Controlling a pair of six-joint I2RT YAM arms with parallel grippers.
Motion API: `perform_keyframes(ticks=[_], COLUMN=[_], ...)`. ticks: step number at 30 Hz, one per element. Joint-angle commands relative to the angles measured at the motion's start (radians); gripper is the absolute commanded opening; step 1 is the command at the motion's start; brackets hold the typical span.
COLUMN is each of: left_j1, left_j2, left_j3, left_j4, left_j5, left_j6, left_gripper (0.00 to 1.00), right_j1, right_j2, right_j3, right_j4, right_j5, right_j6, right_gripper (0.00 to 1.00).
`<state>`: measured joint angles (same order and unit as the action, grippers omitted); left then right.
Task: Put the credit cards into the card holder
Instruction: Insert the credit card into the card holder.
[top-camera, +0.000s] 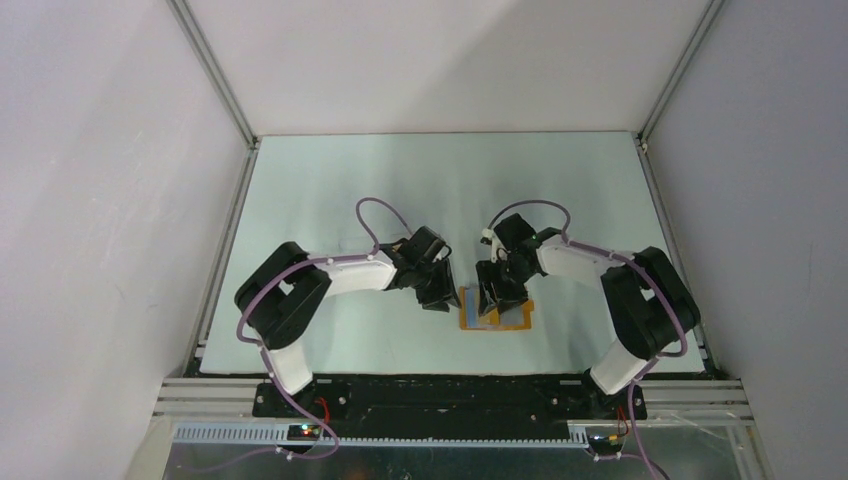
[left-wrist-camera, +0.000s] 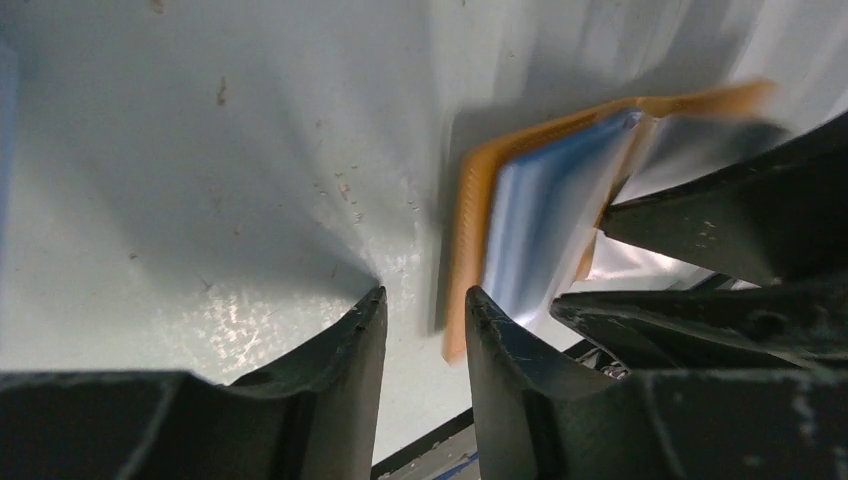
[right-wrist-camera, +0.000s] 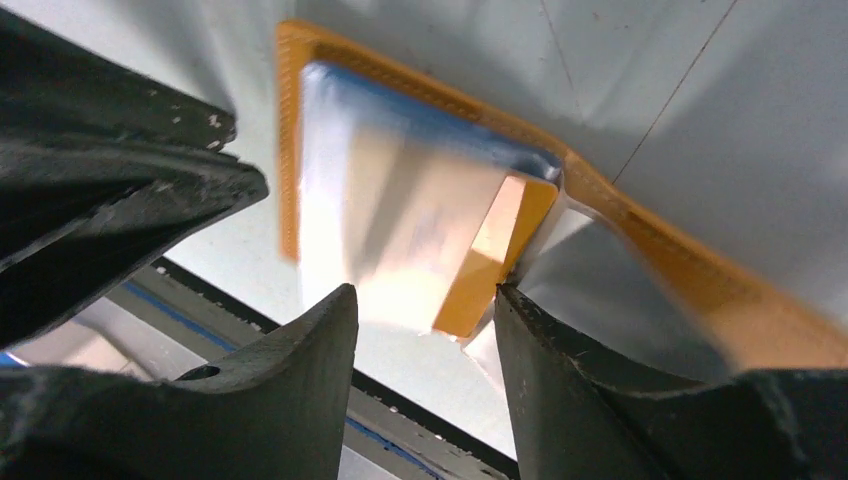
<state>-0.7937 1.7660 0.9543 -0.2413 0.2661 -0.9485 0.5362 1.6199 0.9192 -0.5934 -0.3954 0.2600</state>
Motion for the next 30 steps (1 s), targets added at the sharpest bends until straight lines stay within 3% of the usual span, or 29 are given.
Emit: perform_keyframes(ticks=[1,5,10,12,17,22,27,30], left_j1=[-0.012,-0.022,-0.026,-0.026,-0.026,-0.021,-0.005,0.002], left_j2=[0.034,0.050,0.055,0.051,0.037,0.018,-0.017,-0.052], left_j3=[0.026,0.039,0.045,0.042,0.022,-0.001,-0.030,-0.039], left_j4=[0.011,0.012,0.010,0.011,0.010,0.001,-0.040,-0.071], left_j5=[-0.010,-0.006,-0.007,-0.009,-0.020,-0.041,-0.077,-0.100], left_j6=[-0.008,-0.010,-0.012,-0.009,-0.008,-0.010,-0.015,-0.002], left_gripper=[0.41,0.41,0.38,0.36,0.28,0.24,0.15,0.20], right_j1=[0.021,0.036,0.040,0.040,0.042,0.036,0.025,0.023], right_j2=[0.044,0.051,0.075,0.083,0.079,0.051,-0.006,-0.044], right_j3=[0.030,0.030,0.030,0.033,0.036,0.036,0.037,0.035], right_j4=[-0.006,-0.009,0.044,0.068,0.116,0.139,0.124,0.077], right_j5=[0.075,0.104,0.011,-0.036,-0.139,-0.199,-0.192,-0.135], right_j6=[-0.007,-0.003,0.009,0.018,0.053,0.072,0.079,0.063], right_gripper=[0.56,0.57,0.56,0.53,0.29,0.18,0.26,0.37])
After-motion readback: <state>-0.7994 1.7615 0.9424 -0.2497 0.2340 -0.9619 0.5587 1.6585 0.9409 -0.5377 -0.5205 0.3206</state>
